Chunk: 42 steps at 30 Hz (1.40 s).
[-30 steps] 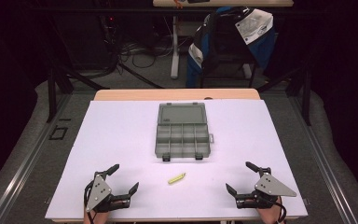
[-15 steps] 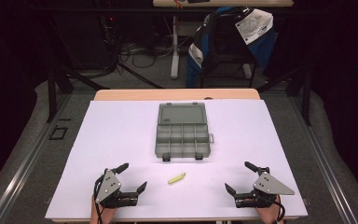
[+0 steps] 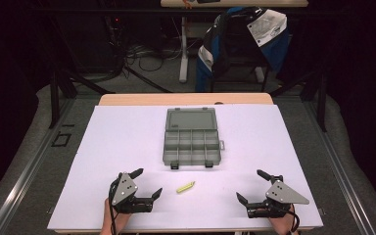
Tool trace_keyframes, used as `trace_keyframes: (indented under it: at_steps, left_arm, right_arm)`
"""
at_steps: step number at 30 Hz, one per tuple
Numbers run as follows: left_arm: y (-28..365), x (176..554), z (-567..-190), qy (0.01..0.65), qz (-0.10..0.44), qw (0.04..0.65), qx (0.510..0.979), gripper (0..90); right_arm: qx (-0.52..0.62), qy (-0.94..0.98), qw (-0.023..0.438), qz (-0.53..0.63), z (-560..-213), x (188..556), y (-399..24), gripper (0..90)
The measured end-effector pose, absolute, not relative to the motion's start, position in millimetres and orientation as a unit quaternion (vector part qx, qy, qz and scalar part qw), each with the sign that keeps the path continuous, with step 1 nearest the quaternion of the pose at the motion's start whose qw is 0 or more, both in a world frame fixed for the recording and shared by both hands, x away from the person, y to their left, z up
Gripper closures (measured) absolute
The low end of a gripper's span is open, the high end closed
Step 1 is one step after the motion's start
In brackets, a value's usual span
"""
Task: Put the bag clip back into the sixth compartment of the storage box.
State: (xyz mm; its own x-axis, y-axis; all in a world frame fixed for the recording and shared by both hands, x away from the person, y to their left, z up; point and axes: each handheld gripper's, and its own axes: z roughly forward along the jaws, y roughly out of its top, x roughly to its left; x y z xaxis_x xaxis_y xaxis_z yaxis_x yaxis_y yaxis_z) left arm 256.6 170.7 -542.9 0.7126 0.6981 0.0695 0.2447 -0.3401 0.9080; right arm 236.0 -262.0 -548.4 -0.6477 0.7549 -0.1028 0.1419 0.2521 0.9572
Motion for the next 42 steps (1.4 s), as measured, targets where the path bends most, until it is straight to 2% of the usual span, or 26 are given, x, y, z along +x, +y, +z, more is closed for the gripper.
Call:
trace_keyframes:
  at_steps: [42]
  left_arm:
    - [107,287,-542,0.290,0.155,0.411,0.850,9.4]
  right_arm:
    - [0.294,0.744,0.273,0.534,-550,247,-258,0.0]
